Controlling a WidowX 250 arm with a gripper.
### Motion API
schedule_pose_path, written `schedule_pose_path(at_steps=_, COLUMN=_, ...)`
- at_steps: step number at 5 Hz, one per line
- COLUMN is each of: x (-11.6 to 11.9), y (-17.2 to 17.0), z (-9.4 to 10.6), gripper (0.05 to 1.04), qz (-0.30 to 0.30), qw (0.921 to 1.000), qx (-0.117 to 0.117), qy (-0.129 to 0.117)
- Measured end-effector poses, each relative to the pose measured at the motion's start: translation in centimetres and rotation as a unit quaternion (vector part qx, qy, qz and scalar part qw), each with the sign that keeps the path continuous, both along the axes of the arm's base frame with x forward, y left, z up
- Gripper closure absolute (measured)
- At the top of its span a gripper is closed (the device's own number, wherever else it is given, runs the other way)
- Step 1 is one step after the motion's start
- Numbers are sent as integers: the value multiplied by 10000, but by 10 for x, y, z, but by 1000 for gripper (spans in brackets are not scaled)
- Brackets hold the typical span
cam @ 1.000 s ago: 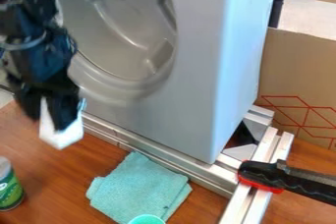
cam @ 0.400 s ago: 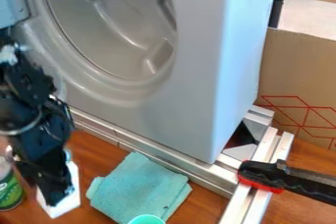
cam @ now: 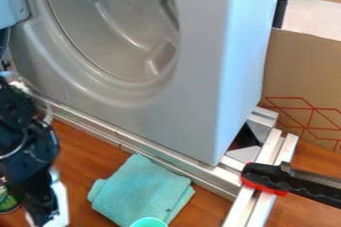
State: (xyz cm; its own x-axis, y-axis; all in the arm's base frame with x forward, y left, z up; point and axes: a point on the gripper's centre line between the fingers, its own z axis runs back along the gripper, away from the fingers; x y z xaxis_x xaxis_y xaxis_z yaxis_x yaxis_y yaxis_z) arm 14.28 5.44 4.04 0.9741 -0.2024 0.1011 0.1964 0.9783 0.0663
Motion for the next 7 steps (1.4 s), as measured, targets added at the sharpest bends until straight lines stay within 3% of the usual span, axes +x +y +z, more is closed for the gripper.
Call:
schedule_pose_path(at_steps=1, x=-7, y=2, z=-5, gripper=422, qz=-70, qw=10000, qx=27, qy=28)
schedule_pose_path(at_steps=2, x=-12, y=14, z=-16, gripper=422, qz=79, qw=9997, qx=-158, qy=-150)
schedule_pose_path(at_steps=4, x=6, y=30, z=-27, gripper=422, qz=395, qw=9976, qx=-438, qy=-354)
schedule_pose_path(at_steps=5, x=9, y=28, z=-31, gripper=422, qz=316, qw=9973, qx=-560, qy=-344)
schedule_pose_path(at_steps=7, x=16, y=20, z=-36, gripper=422, qz=15, qw=9988, qx=-491, qy=17)
